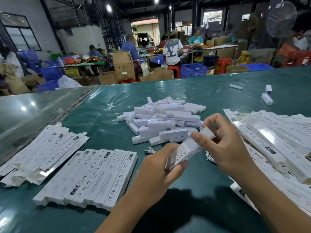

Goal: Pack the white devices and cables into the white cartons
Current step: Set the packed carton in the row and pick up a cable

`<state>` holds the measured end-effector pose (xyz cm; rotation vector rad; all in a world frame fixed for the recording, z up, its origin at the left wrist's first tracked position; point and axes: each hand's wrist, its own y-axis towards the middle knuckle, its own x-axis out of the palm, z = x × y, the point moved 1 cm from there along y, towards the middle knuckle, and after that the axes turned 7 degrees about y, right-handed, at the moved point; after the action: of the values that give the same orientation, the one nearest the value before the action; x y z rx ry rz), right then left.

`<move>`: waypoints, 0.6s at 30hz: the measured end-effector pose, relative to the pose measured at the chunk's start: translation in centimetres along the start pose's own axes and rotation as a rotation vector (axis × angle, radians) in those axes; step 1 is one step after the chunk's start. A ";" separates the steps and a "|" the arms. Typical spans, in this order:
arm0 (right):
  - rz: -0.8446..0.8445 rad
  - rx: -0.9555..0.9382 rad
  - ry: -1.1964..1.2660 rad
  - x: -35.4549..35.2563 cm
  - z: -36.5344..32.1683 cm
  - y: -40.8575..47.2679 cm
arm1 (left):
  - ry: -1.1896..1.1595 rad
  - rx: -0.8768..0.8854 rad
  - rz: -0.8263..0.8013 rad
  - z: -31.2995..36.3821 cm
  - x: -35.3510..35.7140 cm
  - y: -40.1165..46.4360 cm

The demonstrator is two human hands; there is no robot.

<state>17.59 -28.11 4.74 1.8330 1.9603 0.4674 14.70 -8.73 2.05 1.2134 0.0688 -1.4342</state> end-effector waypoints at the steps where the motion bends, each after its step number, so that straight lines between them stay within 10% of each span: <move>1: 0.027 -0.060 -0.020 0.5 -0.2 -0.2 | -0.059 -0.029 0.005 0.0 0.1 0.0; 8: 0.043 -0.299 -0.216 1.3 -0.4 -0.9 | -0.399 -0.228 0.110 -0.2 0.9 0.1; 12: 0.211 -0.109 -0.388 -0.3 1.8 0.1 | -0.447 -0.333 0.210 -1.2 0.5 0.1; 18: -0.107 0.323 -1.067 -2.0 6.4 0.7 | -0.528 -0.299 0.210 -1.6 0.6 0.1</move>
<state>21.57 -30.28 -0.20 1.5867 1.3684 -0.7682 15.86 -8.19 0.97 0.5581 -0.1961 -1.4540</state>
